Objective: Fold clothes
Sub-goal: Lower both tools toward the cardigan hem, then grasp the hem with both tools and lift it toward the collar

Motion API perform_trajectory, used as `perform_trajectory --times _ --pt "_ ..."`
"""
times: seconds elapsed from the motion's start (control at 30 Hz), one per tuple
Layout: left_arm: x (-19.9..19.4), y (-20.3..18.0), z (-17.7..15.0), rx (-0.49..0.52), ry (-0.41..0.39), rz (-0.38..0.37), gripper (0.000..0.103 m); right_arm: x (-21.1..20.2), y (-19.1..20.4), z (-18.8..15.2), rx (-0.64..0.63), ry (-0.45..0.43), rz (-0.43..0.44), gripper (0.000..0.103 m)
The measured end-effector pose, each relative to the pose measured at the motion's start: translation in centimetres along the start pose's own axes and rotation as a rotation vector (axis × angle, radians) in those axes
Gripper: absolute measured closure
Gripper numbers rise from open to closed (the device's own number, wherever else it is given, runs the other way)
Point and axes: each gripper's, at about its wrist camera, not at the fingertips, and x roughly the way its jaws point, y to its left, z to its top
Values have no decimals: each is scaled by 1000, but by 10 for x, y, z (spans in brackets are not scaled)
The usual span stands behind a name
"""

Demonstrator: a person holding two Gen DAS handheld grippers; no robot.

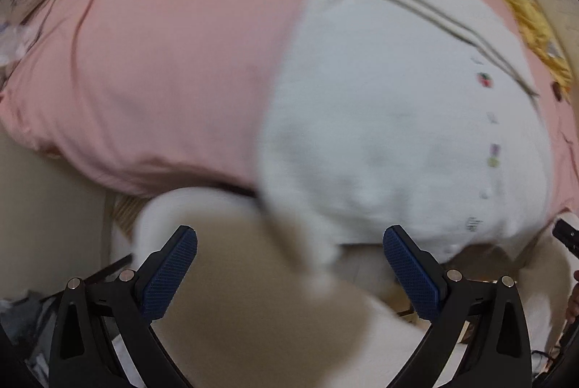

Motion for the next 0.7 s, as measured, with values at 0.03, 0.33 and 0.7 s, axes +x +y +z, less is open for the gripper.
perform_trajectory --times 0.03,0.33,0.7 --pt "3 8 1 -9 23 -6 0 4 -8 3 20 35 5 34" --pt "29 2 26 191 152 -167 0 32 -40 42 -136 294 -140 29" --pt "83 -25 38 274 329 -243 0 110 -36 26 -160 565 -55 27"
